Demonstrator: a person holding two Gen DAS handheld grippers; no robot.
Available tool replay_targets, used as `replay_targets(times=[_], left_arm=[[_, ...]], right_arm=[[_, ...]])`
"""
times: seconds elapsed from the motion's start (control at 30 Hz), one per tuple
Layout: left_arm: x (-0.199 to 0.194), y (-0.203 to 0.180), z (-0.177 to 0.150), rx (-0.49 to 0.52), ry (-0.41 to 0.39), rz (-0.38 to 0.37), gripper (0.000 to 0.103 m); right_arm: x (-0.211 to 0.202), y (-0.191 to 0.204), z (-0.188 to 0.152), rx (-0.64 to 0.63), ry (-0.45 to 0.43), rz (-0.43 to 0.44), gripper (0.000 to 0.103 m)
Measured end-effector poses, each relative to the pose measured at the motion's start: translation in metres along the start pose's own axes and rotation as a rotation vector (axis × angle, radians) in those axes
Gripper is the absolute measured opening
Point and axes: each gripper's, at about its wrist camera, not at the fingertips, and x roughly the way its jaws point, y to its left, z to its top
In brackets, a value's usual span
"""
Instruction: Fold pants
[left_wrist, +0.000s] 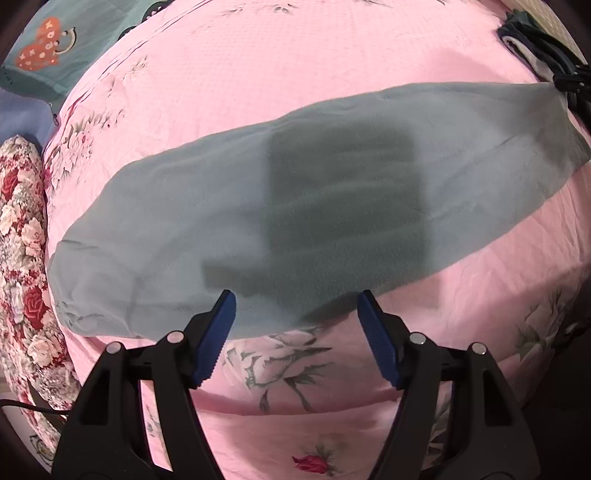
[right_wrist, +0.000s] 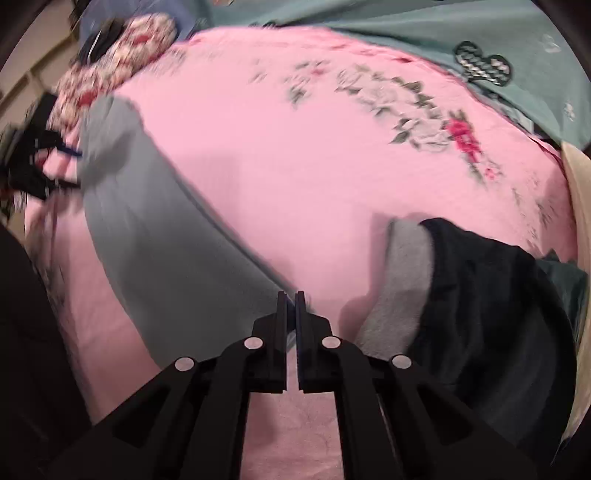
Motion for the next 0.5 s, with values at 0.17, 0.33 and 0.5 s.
replay_targets(times=[0.17, 0.33, 0.5], left_arm=[[0.008, -0.005, -0.006, 0.026, 0.017, 0.000, 0.073], [-0.033, 0.039, -0.026, -0.030, -0.068, 0.015, 0.073], [-0.035, 0.150, -0.042, -0.190, -0.114, 0.134, 0.074]], right_arm=[[0.032, 0.005, -0.016, 0.012, 0.067, -0.132, 0.014], [-0.009, 0.015, 0.013, 0.183, -0.040, -0.140, 0.036], [0.008, 0.110, 0.067, 0.124, -0.136, 0.064, 0.036]])
